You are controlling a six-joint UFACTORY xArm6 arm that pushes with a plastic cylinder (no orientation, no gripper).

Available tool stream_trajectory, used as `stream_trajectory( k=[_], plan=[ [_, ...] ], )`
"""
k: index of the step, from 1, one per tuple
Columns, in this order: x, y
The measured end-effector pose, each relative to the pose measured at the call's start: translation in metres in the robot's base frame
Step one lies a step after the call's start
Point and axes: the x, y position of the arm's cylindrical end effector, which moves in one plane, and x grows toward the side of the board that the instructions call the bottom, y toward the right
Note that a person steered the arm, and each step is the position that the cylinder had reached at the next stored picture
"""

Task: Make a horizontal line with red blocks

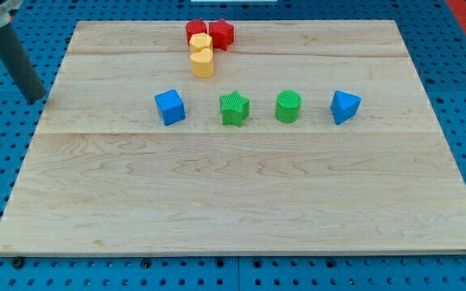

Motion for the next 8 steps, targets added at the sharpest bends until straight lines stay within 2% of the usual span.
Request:
stream_trajectory(
  k=[1,3,4,7,8],
  plan=[
    [-0.046,0.028],
    [-0.143,0.134],
    [-0.159,0.215],
    [-0.14,0.394],
    [-0.145,0.388]
  ],
)
